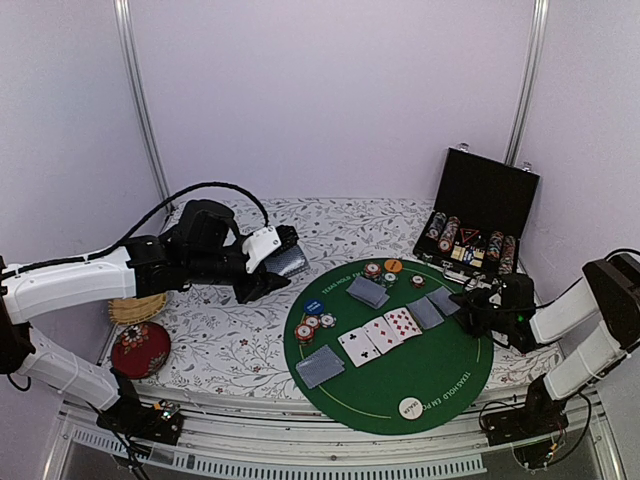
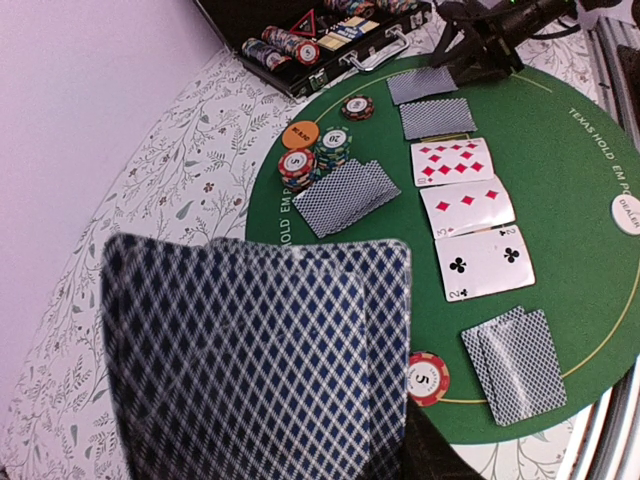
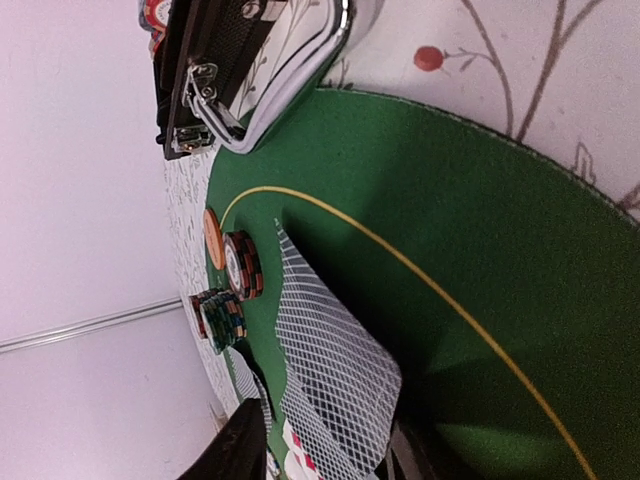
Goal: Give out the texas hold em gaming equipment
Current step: Place the poker card in the community card area, then place the face-down deck piles at the center of the board.
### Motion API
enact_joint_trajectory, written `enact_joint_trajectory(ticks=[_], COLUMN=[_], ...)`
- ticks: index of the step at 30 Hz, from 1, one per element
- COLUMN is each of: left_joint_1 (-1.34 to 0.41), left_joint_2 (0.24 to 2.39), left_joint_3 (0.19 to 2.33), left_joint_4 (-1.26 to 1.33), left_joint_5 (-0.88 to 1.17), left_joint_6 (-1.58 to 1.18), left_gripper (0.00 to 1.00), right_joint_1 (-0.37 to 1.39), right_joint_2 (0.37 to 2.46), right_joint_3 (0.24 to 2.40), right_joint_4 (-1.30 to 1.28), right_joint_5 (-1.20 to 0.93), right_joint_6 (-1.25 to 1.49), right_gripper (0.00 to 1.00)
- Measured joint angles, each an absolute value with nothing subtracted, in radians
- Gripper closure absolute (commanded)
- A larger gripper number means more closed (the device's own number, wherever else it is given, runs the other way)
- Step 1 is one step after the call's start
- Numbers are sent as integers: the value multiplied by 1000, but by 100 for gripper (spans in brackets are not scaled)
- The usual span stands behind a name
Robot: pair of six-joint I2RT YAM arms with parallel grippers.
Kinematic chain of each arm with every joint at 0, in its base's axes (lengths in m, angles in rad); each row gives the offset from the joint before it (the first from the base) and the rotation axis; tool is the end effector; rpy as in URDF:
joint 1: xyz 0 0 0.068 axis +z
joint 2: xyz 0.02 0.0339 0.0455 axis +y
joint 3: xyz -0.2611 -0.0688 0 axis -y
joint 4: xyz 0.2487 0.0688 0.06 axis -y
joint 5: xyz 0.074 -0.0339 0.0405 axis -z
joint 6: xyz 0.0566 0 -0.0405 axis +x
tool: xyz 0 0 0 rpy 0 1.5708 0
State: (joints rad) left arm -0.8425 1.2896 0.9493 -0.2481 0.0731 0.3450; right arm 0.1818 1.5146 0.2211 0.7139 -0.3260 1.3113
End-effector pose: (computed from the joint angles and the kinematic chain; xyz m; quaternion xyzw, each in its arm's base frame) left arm 0.2036 -0.2345 0.2655 0.5073 0.7207 -0.1473 0.4489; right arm 0.2307 0.0608 0.0815 0.3994 0.7745 0.4235 0.2475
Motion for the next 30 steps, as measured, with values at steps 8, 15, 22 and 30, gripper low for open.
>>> enact_joint_trajectory(ticks=[8, 15, 22, 30], left_joint_1=[-842, -842, -836, -772], left_joint_2=[1290, 1291, 1370, 1380], left_joint_3=[949, 950, 983, 813], left_joint_4=[-248, -249, -273, -248], left_joint_5=[74, 74, 39, -14], left_joint_6=[345, 339, 206, -64], left_gripper=[55, 56, 61, 60], right_joint_1=[182, 182, 182, 182], right_joint_2=[1336, 1020, 933, 992], right_joint_3=[195, 226, 501, 758], right_joint_4=[597, 275, 62, -19], right_joint_5=[-316, -201, -105, -129], right_joint_6=[1336, 1295, 994, 597], right_gripper=[1, 1, 1, 1])
